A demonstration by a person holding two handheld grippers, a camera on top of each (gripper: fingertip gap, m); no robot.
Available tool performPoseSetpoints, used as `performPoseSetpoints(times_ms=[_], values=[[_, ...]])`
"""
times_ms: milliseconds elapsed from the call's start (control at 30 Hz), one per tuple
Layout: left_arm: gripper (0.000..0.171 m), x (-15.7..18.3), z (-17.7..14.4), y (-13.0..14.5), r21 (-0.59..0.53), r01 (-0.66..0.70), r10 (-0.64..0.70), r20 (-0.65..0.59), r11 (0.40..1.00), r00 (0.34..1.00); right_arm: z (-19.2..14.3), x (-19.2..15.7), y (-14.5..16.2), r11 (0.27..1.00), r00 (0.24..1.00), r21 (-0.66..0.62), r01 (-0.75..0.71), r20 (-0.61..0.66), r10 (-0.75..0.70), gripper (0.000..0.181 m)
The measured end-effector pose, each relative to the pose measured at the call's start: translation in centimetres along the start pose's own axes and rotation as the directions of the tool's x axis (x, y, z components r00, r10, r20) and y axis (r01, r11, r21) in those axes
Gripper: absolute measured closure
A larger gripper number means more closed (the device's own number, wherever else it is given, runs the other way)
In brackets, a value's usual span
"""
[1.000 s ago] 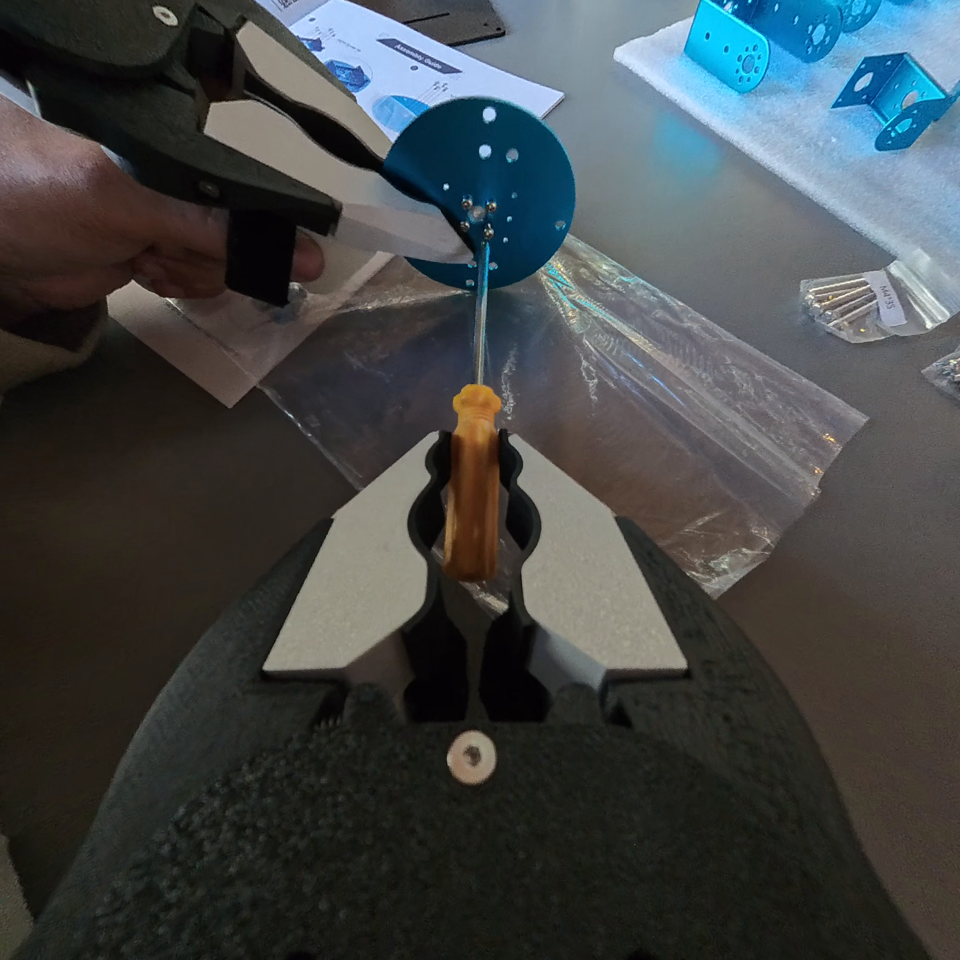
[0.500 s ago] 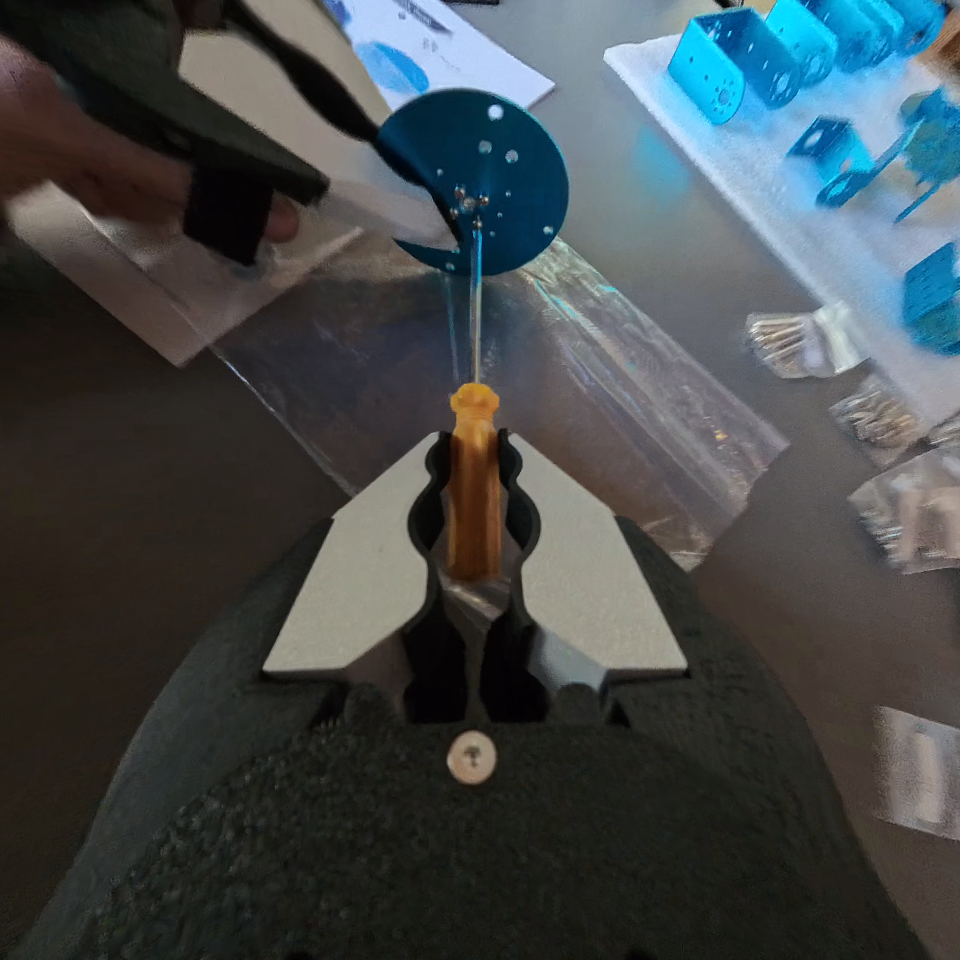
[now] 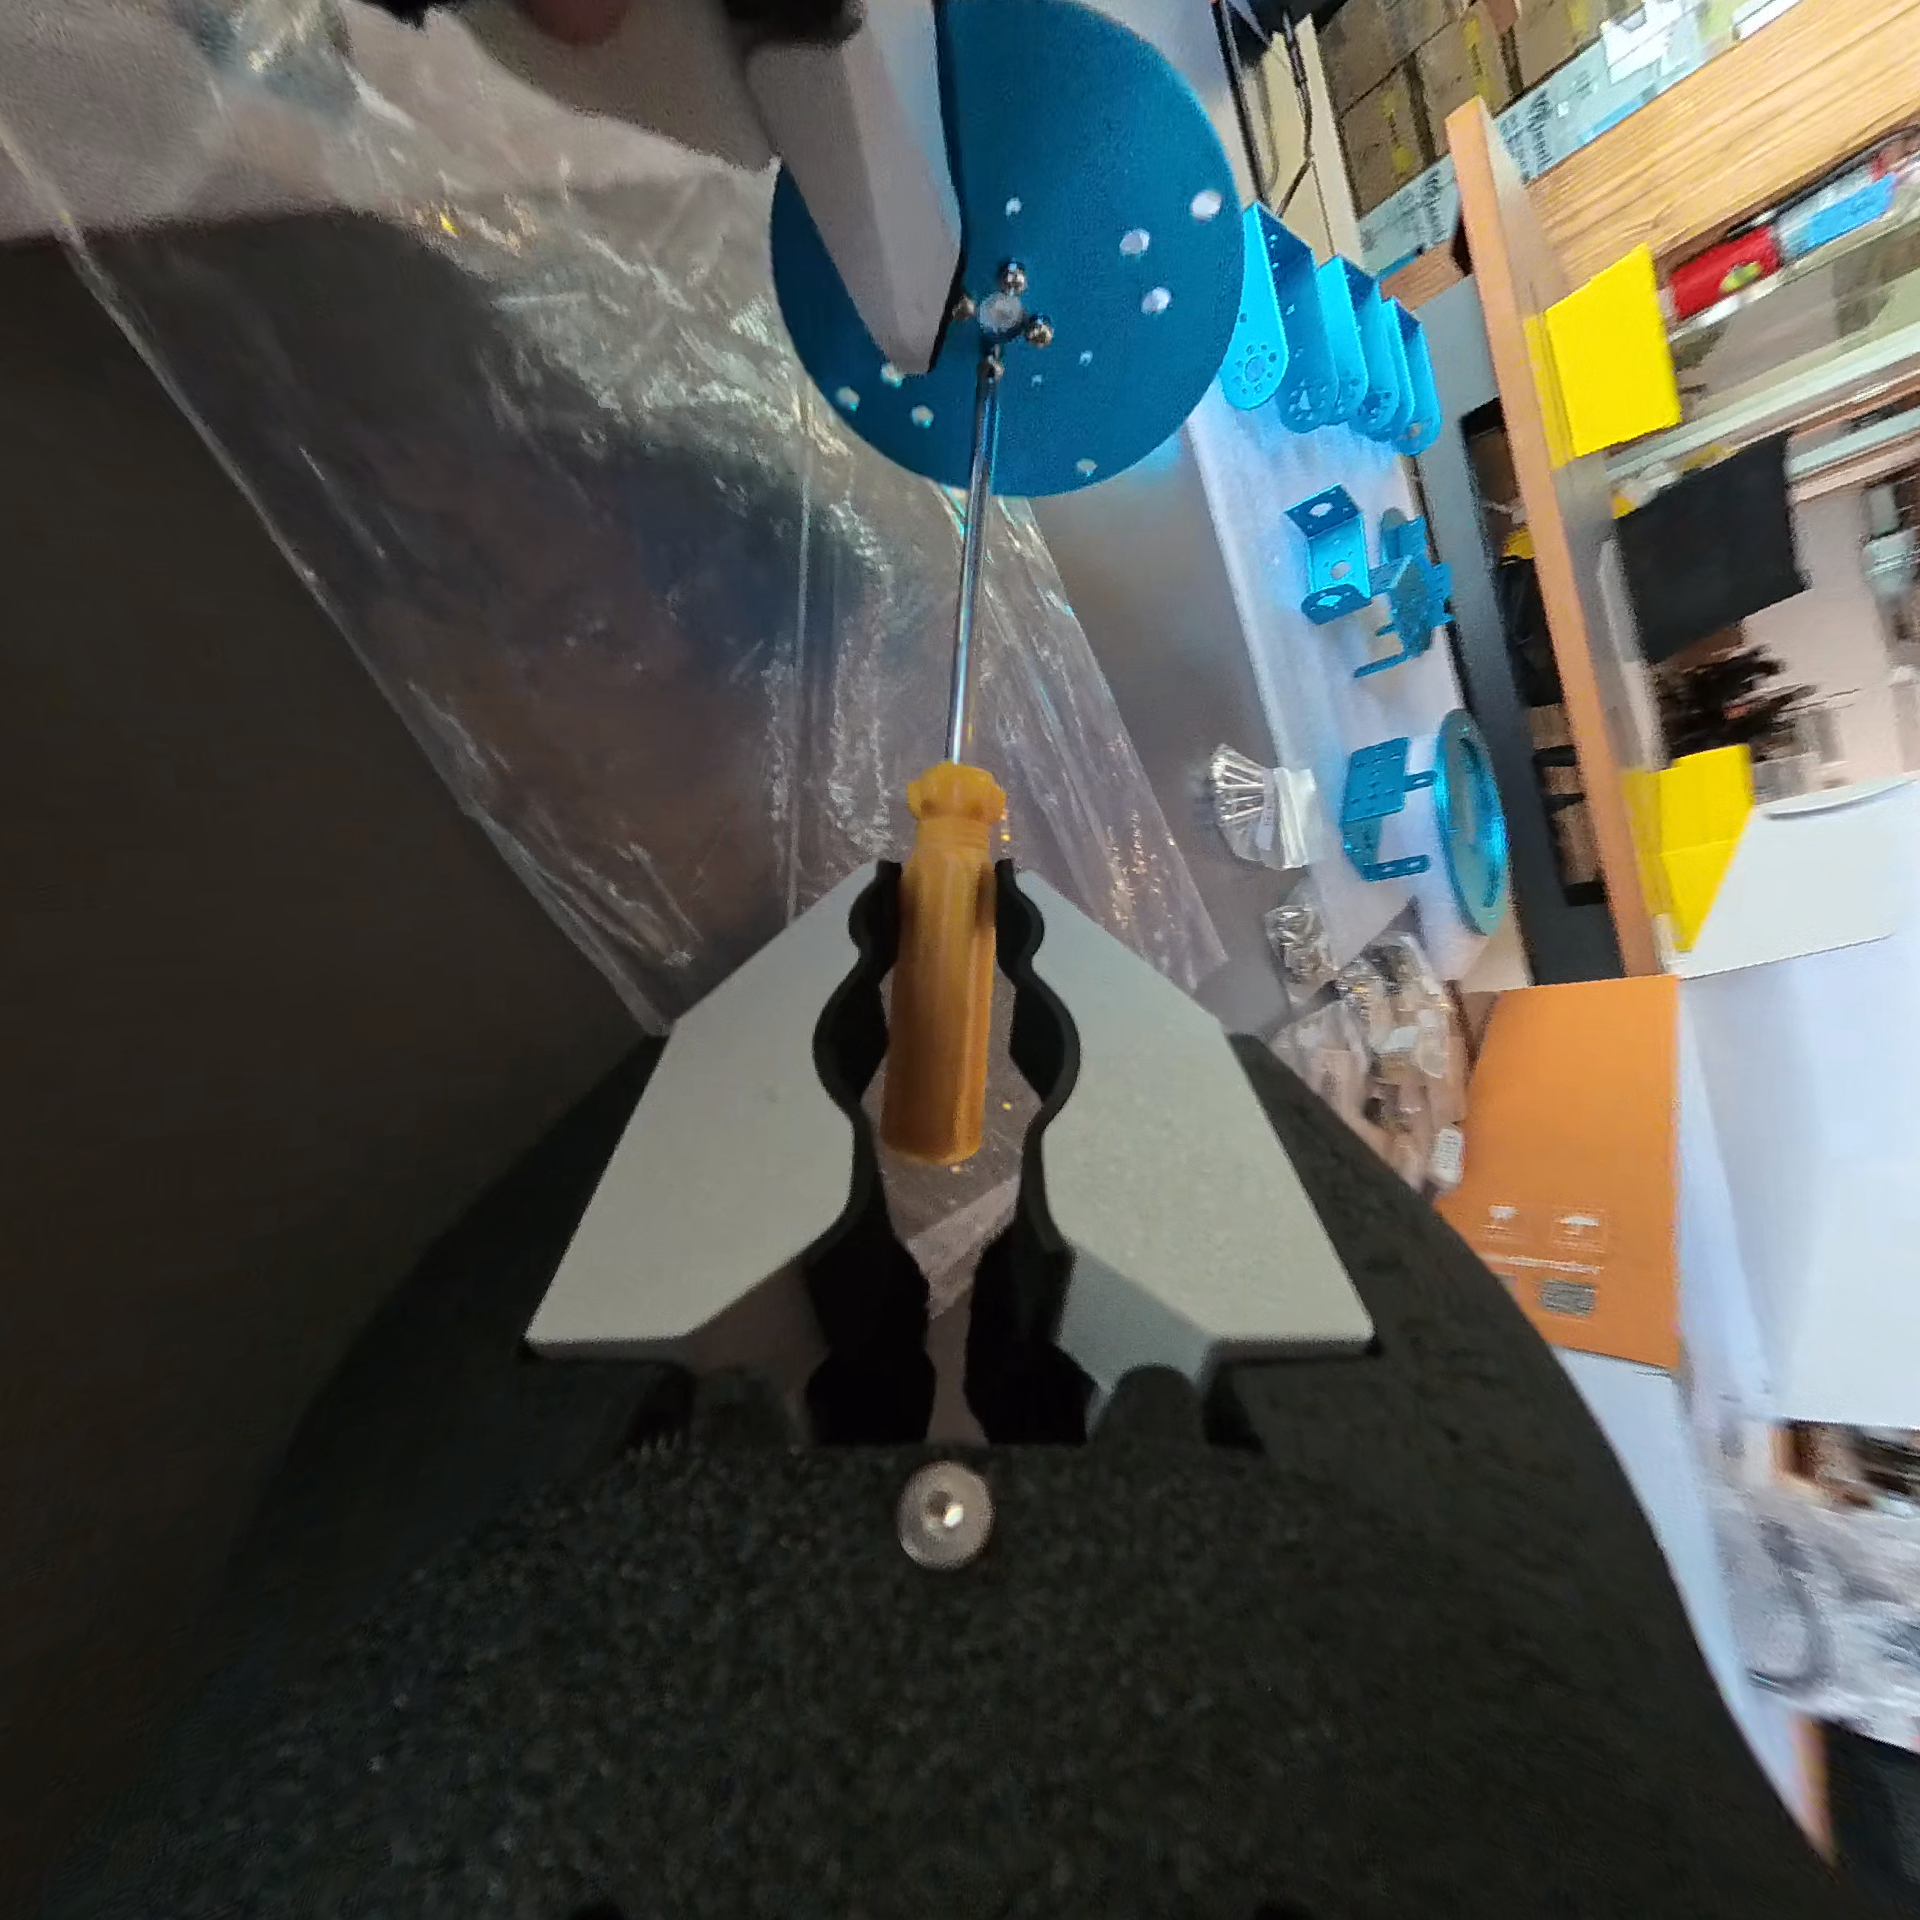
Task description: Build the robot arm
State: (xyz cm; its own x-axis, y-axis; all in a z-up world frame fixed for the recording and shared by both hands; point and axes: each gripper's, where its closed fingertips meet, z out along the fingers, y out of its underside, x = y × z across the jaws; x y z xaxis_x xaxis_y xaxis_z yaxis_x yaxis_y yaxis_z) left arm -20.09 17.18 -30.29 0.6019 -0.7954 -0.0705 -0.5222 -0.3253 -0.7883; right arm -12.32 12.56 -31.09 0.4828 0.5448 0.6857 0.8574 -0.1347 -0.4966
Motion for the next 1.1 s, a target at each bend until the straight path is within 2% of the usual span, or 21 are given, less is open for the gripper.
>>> performPoseSetpoints(times_ms=[67, 133, 233, 367, 467, 533, 600, 767, 867, 1100], values=[[0.170, -0.3, -0.1, -0.2, 0.012, -0.048, 0.048, 0.029, 0.999, 0.998, -0.3, -0.3, -0.7, 0.988, 0.985, 0.044, -0.149, 0.099, 0.144, 0.164], [0.170, -0.4, -0.3, -0.4, 0.042, -0.073, 0.071, 0.039, 0.996, 0.997, -0.8, 0.0, -1.3, 0.939, 0.922, 0.069, -0.337, 0.226, 0.314, 0.165], [0.170, -0.4, -0.7, -0.9, 0.085, -0.120, 0.115, 0.067, 0.989, 0.991, -1.0, 0.5, -1.6, 0.859, 0.811, 0.051, -0.510, 0.360, 0.460, 0.165], [0.171, -0.3, -0.9, -1.1, 0.124, -0.102, 0.095, 0.062, 0.987, 0.994, -1.7, 0.9, -2.3, 0.645, 0.514, -0.045, -0.763, 0.563, 0.647, 0.167], [0.170, 0.0, -0.8, -0.9, 0.144, -0.078, 0.071, 0.054, 0.986, 0.996, -1.7, 1.0, -2.1, 0.597, 0.427, -0.107, -0.795, 0.598, 0.678, 0.167], [0.170, 0.0, -0.5, -0.4, 0.120, -0.074, 0.069, 0.043, 0.990, 0.997, -1.4, 0.0, -1.6, 0.631, 0.431, -0.164, -0.759, 0.600, 0.674, 0.167], [0.170, 0.0, -0.4, -0.3, 0.106, -0.062, 0.059, 0.035, 0.992, 0.998, -1.0, -1.0, -1.2, 0.690, 0.492, -0.169, -0.704, 0.585, 0.645, 0.166], [0.170, 0.2, -0.1, -0.2, 0.084, -0.064, 0.063, 0.019, 0.994, 0.998, -0.1, -2.3, -0.1, 0.775, 0.594, -0.182, -0.606, 0.544, 0.592, 0.166], [0.170, 0.1, 0.0, 0.0, 0.075, -0.071, 0.069, 0.027, 0.995, 0.997, 0.0, -2.2, -0.2, 0.773, 0.596, -0.177, -0.609, 0.541, 0.593, 0.166], [0.170, 1.1, 0.0, -0.3, 0.087, -0.092, 0.092, 0.013, 0.992, 0.996, 1.0, -3.0, -0.3, 0.812, 0.657, -0.176, -0.556, 0.506, 0.559, 0.165]])
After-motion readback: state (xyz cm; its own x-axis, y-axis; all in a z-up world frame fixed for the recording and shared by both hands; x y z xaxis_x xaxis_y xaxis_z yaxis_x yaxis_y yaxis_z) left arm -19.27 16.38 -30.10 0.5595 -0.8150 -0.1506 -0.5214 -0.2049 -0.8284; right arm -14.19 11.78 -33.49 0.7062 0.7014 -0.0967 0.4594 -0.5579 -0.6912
